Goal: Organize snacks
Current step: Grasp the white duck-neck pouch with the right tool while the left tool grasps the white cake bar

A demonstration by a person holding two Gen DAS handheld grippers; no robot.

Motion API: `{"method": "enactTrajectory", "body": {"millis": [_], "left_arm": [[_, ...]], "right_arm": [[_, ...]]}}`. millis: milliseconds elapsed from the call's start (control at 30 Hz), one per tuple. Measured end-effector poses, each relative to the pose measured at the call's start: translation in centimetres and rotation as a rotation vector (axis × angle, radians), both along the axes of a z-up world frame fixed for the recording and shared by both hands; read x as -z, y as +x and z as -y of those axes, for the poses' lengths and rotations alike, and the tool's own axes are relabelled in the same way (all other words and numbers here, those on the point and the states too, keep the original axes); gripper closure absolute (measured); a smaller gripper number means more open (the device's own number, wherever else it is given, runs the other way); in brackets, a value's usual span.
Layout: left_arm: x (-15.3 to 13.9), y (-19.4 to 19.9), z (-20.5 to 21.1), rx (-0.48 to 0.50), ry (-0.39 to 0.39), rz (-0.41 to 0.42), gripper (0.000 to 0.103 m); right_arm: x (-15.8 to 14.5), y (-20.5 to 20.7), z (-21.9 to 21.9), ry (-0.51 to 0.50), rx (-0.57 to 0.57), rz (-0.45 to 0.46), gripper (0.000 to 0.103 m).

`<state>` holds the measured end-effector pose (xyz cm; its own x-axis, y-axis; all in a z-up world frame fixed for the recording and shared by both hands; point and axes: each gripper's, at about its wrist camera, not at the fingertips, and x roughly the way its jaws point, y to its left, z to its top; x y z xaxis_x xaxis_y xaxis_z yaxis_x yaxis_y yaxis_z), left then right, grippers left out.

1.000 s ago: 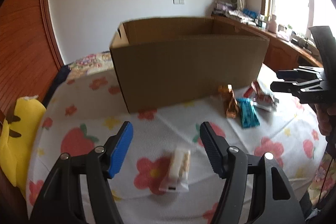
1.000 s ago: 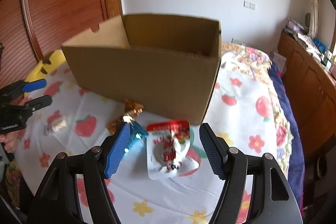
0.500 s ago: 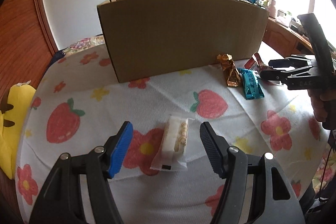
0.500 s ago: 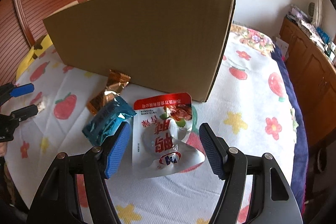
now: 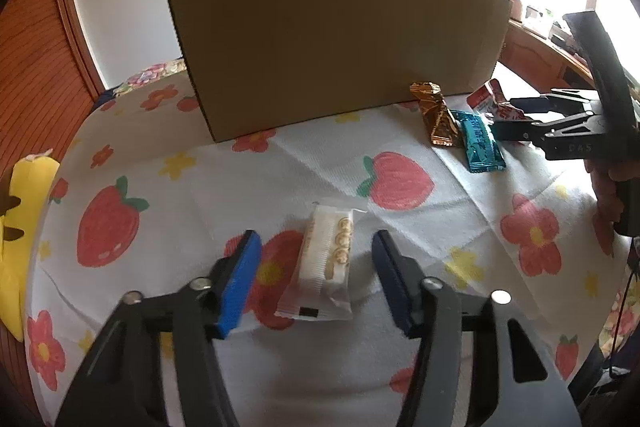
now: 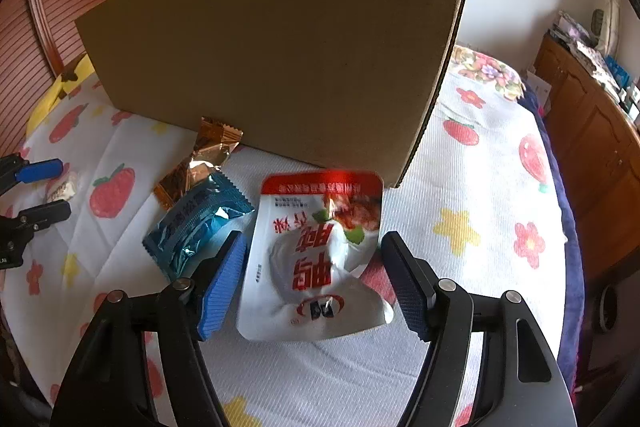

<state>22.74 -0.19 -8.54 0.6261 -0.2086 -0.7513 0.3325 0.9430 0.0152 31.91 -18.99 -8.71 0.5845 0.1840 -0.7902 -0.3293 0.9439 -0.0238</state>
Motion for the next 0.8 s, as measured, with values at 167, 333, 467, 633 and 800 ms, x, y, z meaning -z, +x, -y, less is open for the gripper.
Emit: {"method": "enactTrajectory", "body": {"millis": [167, 333, 467, 633, 800], "left_arm": [[-0.1, -0.4, 0.8, 0.019, 0.046, 0.034, 0.075], [0.0, -0.3, 0.6, 0.010, 0.049, 0.039, 0.080], [-0.1, 0.0, -0.1, -0.018, 0.017, 0.034, 0.083], [-0.7, -0.7, -0.7, -0.030, -0.019, 0.085, 0.083], [-1.1, -1.1, -1.3, -0.053, -0.041, 0.124, 0.083]], "right_arm": [[0.0, 0.1, 0.2, -0.001, 0.002, 0.001, 0.031], [0.1, 0.0, 0.2, 0.000, 0.002, 0.002, 0.030], [0.2, 0.0, 0.0, -0.001, 0.003, 0.003, 0.030], [0.2, 0.0, 0.1, -0.002, 0.000, 0.001, 0.030], [0.2, 0.0, 0.0, -0.005, 0.007, -0.005, 0.030]]}}
